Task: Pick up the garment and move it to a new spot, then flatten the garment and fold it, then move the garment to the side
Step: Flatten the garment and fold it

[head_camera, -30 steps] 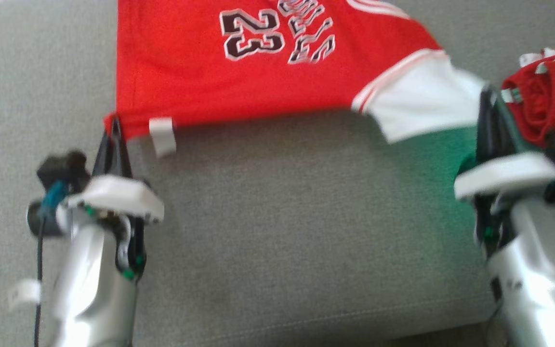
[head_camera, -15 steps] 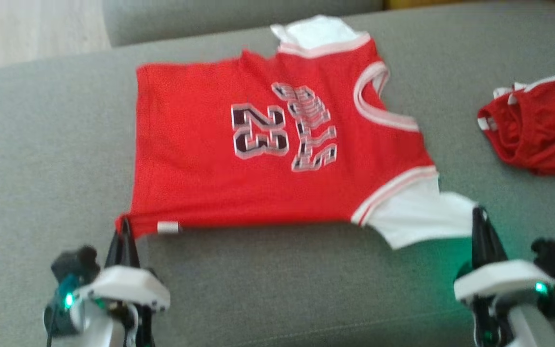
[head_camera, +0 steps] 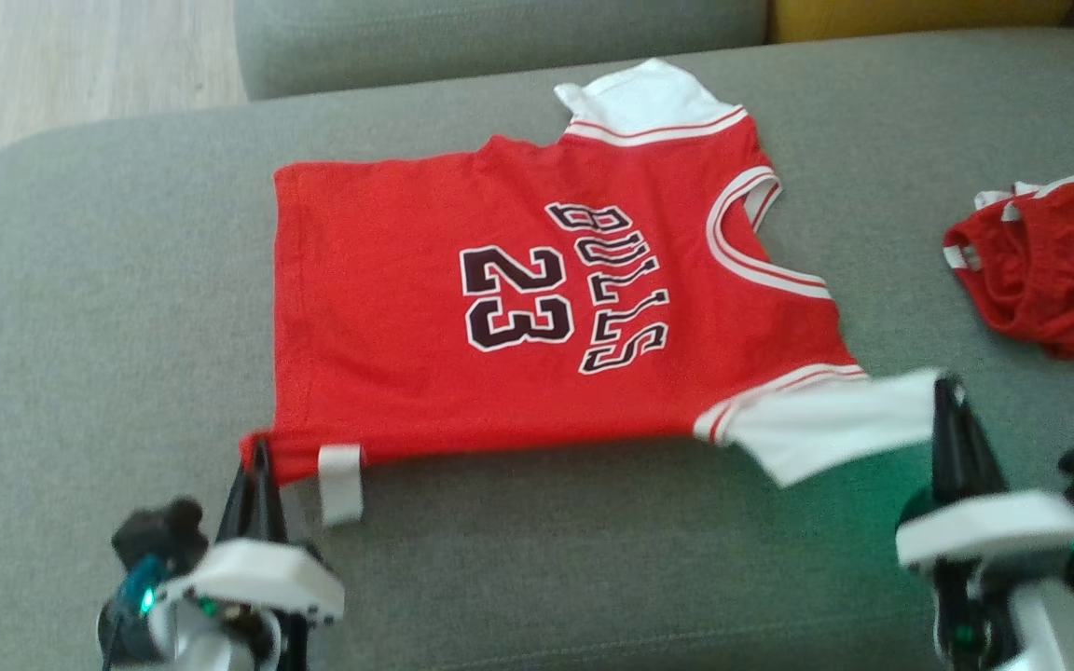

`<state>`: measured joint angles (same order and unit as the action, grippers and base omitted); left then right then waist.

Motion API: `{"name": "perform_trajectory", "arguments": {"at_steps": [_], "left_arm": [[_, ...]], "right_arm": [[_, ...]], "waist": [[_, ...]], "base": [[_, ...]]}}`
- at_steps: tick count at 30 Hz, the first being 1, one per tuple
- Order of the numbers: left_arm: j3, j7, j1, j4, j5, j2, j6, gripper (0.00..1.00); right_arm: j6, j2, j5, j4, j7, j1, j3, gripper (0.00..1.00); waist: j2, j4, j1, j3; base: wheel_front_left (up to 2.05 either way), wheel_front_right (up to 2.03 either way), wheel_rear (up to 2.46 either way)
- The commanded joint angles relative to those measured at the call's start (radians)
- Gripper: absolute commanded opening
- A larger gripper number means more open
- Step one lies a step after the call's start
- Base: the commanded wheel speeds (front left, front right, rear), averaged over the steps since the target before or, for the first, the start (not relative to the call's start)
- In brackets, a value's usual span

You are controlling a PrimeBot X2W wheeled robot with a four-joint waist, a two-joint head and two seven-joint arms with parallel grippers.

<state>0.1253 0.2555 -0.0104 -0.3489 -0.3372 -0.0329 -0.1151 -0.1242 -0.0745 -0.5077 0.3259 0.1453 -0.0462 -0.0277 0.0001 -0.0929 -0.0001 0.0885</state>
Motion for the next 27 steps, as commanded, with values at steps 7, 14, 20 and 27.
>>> {"name": "perform_trajectory", "arguments": {"at_steps": [7, 14, 20, 27], "left_arm": [[-0.006, 0.006, -0.182, 0.018, 0.023, -0.017, 0.020, 0.00], [0.009, 0.006, -0.323, -0.073, 0.039, -0.017, 0.032, 0.00], [0.028, 0.006, -0.421, -0.146, 0.058, -0.017, 0.038, 0.00], [0.027, 0.006, -0.500, -0.182, 0.073, -0.017, 0.036, 0.00]], "right_arm": [[-0.007, -0.006, 0.046, -0.062, -0.037, -0.205, 0.007, 0.00], [-0.007, -0.021, 0.091, 0.027, -0.049, -0.357, 0.020, 0.00], [-0.007, -0.024, 0.116, 0.153, -0.015, -0.459, 0.010, 0.00], [-0.007, -0.029, 0.135, 0.283, 0.043, -0.560, 0.012, 0.00]], "waist": [[-0.0001, 0.018, 0.0001, 0.070], [-0.0001, 0.029, 0.0001, 0.147], [-0.0001, 0.035, 0.0001, 0.199], [-0.0001, 0.042, 0.0001, 0.243]], "base": [[0.00, 0.00, 0.00], [0.00, 0.00, 0.00], [0.00, 0.00, 0.00], [0.00, 0.00, 0.00]]}}
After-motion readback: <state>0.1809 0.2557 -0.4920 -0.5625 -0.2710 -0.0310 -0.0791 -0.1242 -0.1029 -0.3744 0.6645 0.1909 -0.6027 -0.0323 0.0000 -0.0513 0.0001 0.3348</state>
